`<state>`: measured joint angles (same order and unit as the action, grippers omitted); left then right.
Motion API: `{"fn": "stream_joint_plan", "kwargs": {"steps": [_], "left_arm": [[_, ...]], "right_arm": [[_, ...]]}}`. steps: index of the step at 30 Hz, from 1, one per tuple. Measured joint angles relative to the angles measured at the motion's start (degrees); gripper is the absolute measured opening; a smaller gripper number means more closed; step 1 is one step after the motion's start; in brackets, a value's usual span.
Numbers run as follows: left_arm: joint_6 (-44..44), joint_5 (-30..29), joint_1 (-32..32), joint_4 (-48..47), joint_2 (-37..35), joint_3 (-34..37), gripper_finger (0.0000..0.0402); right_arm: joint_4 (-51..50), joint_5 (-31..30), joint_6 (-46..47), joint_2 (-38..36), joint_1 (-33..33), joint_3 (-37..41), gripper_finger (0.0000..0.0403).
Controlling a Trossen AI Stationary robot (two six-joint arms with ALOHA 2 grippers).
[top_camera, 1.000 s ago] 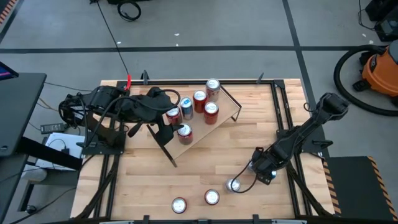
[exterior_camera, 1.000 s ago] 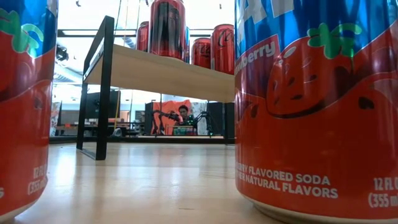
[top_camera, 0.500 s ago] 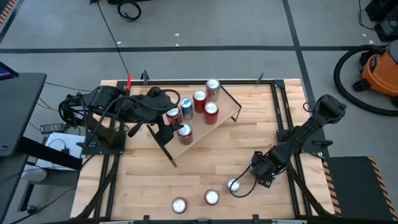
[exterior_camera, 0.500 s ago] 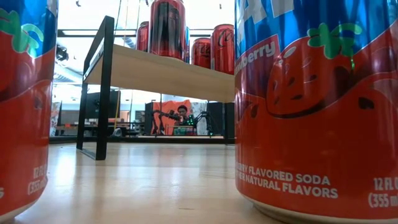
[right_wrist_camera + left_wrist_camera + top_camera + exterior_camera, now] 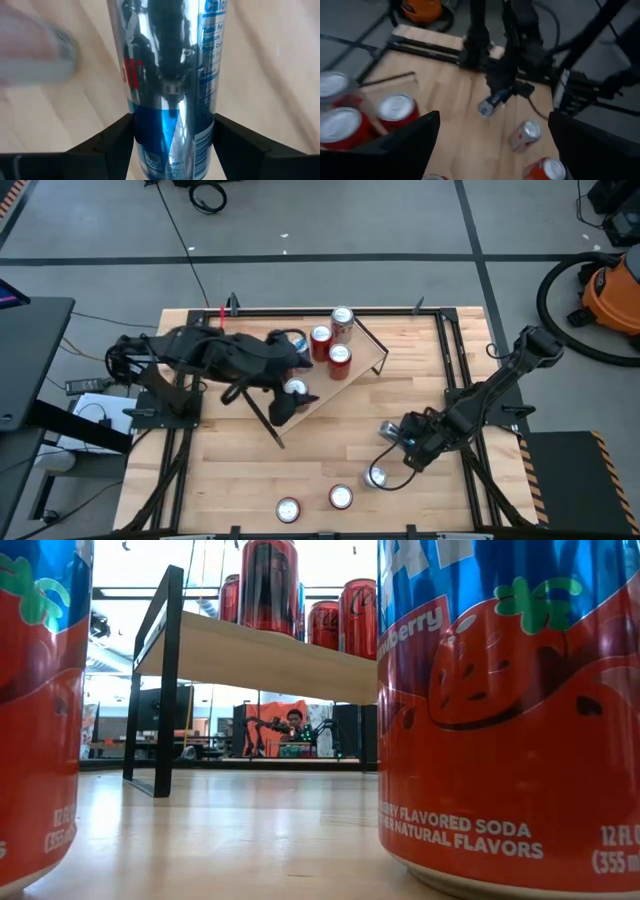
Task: Place canned beverage on shelf
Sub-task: Put the blue soda can on the shelf aligned with the other blue soda can
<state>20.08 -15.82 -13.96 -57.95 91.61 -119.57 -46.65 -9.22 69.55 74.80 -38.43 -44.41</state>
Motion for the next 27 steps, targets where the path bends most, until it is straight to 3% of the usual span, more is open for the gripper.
{"fn": "stream_joint_plan", "kwargs": {"steps": [14, 27], "left_arm": [[-2.6, 13.0, 2.4, 4.4, 9.0, 0.1, 0.0385], [-3.9, 13.1, 3.7, 14.0, 10.2, 0.1, 0.0385]], "right_arm": [[5.4, -15.2, -13.5, -1.6, 4.1, -11.2, 0.0249], [25.9, -24.8, -29.4, -1.6, 7.2, -14.7, 0.0249]]}}
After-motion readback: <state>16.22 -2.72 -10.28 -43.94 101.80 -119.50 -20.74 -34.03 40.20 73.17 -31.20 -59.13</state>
